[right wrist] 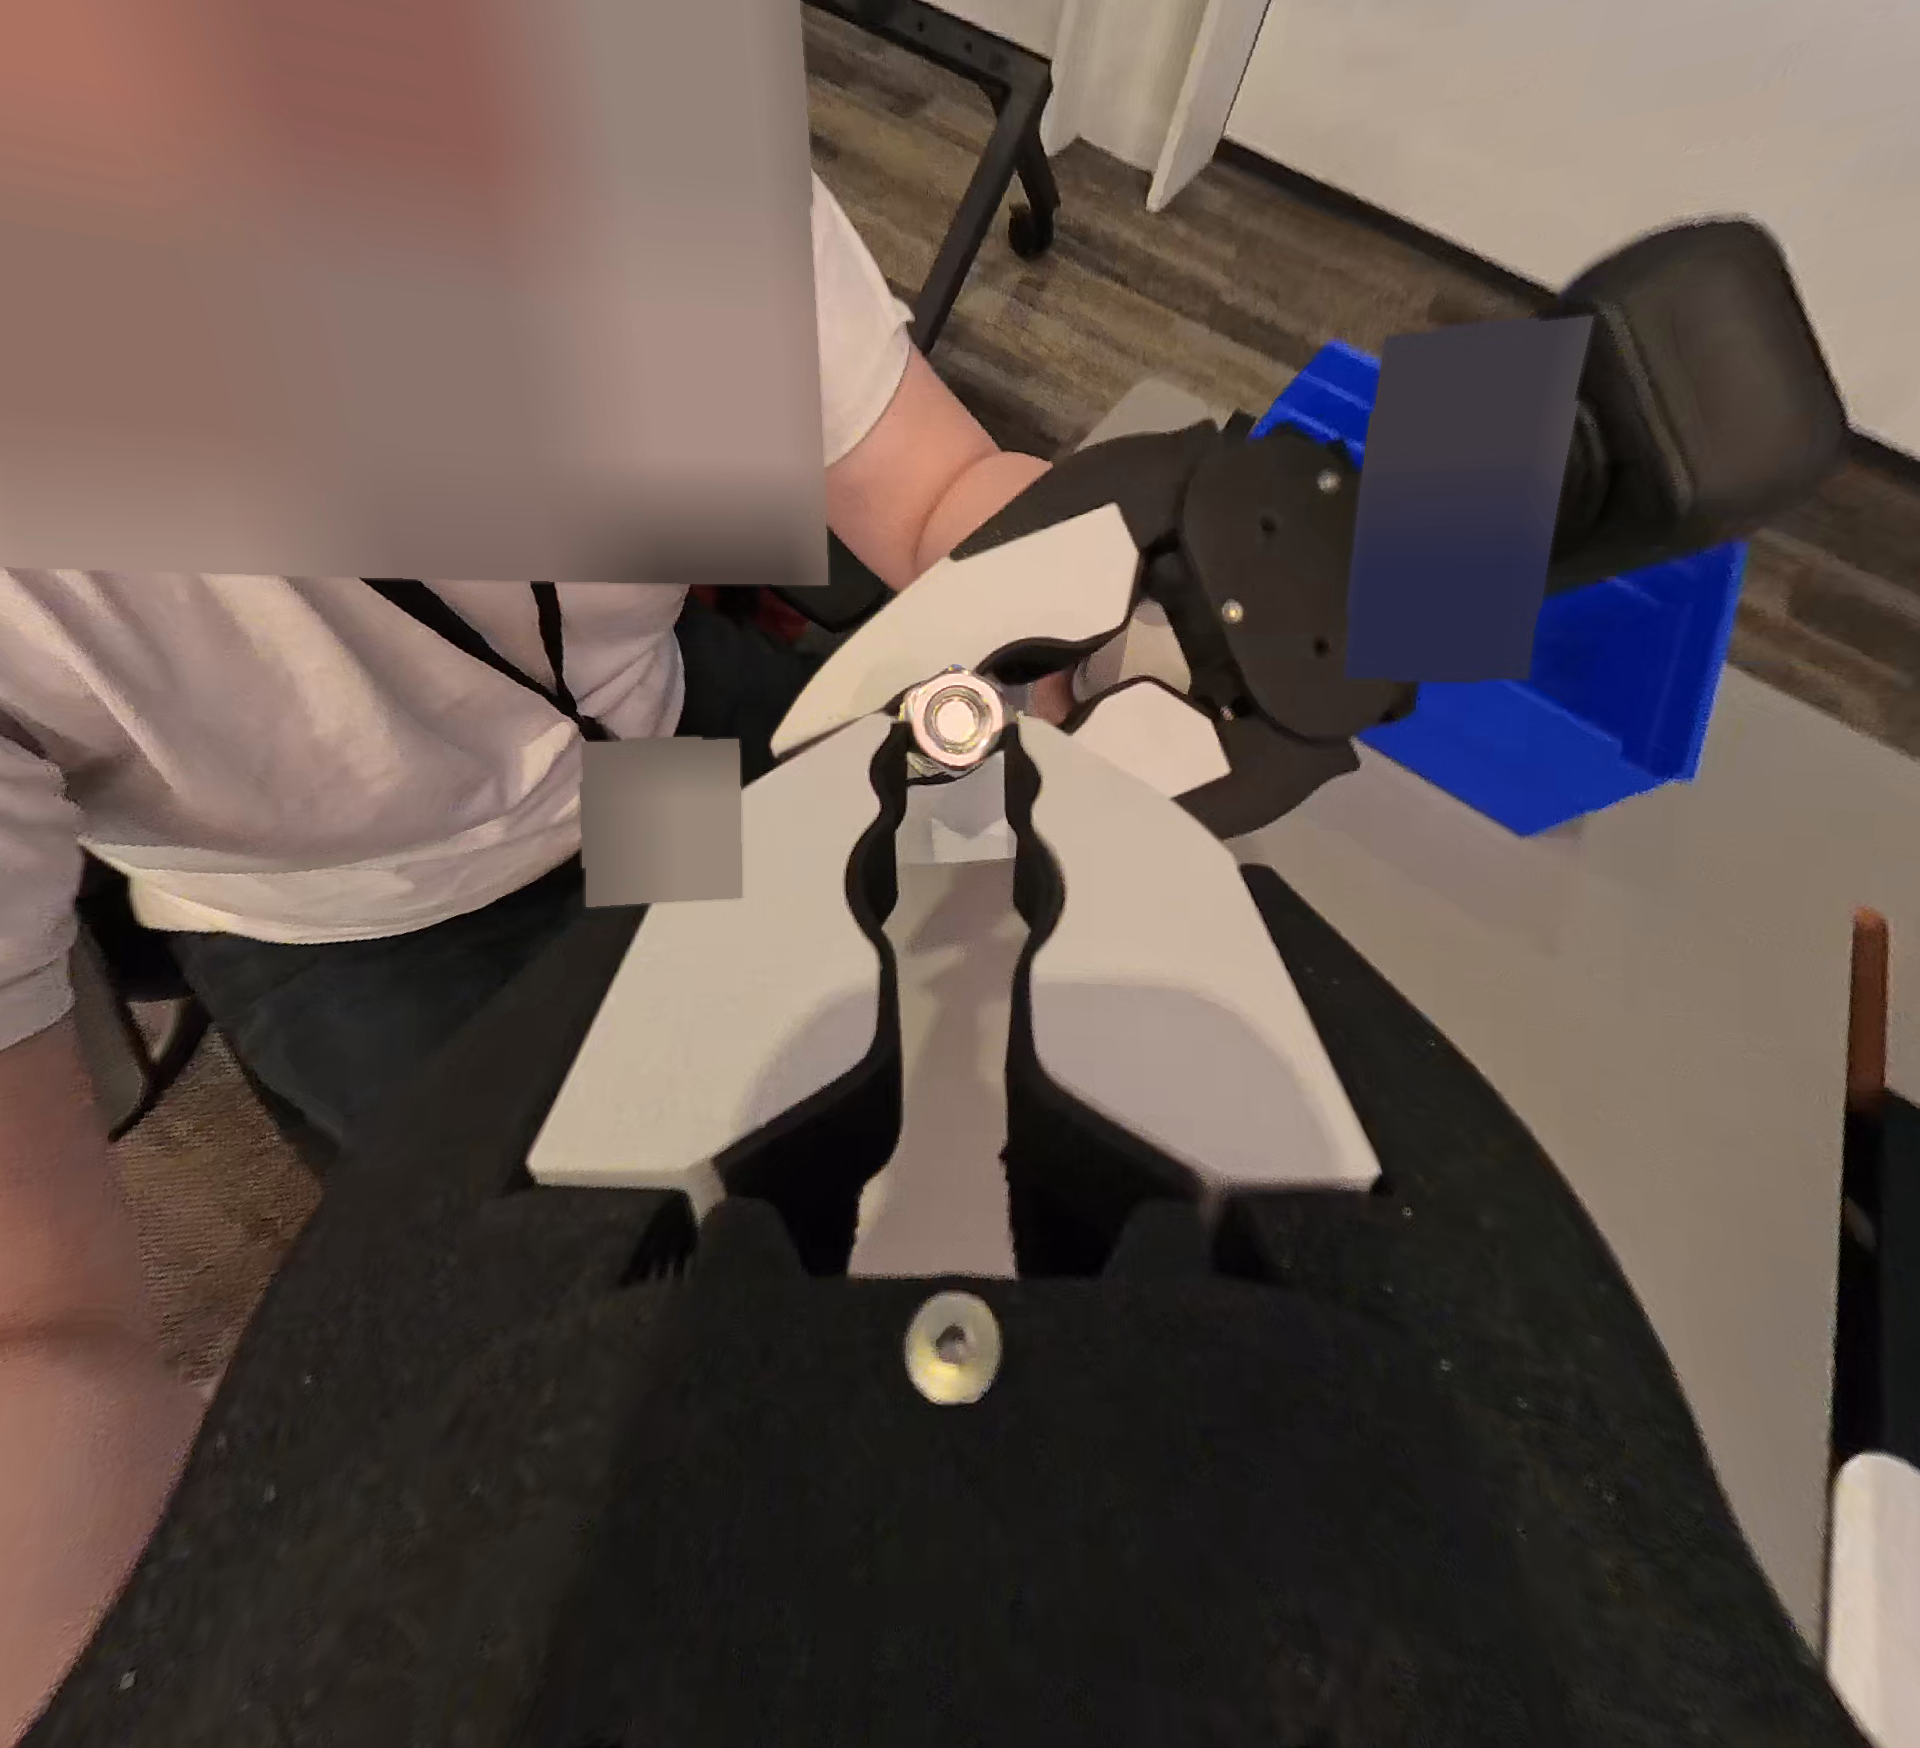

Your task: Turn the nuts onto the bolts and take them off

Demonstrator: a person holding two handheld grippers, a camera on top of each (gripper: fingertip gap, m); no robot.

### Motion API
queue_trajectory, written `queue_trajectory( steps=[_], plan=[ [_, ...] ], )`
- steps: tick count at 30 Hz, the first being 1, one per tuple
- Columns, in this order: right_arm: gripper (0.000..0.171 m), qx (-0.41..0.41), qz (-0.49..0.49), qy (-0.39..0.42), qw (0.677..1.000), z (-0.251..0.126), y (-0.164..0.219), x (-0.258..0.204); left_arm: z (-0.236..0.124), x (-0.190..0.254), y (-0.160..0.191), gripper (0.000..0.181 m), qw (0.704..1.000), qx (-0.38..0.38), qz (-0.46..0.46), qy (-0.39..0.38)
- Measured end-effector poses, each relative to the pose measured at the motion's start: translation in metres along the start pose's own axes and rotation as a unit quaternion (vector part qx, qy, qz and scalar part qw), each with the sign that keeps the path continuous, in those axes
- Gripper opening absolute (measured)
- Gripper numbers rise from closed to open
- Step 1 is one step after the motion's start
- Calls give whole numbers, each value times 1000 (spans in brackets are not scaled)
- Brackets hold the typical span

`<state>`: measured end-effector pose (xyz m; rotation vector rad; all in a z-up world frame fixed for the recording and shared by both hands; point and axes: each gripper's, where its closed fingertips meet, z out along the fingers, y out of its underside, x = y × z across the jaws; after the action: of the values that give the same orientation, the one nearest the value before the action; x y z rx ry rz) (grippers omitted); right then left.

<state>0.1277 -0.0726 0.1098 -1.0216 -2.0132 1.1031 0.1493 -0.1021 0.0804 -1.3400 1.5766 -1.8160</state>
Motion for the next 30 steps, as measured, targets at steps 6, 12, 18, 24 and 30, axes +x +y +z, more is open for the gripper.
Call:
queue_trajectory(
  steps=[6,12,18,24,30],
  plan=[
    [18,7,-13,51,999,-3,1,10,-7,-12,-4,14,998,6,16,-54],
    [43,24,141,237,961,-27,1,59,-30,-49,-17,14,976,33,55,-206],
    [51,110,285,363,880,-44,2,76,-65,-78,-37,14,909,63,134,-390],
    [51,100,269,452,844,-37,7,90,-87,-87,-46,14,854,77,169,-487],
    [39,81,267,461,843,-27,6,100,-94,-89,-46,14,828,62,187,-524]
  ],
)
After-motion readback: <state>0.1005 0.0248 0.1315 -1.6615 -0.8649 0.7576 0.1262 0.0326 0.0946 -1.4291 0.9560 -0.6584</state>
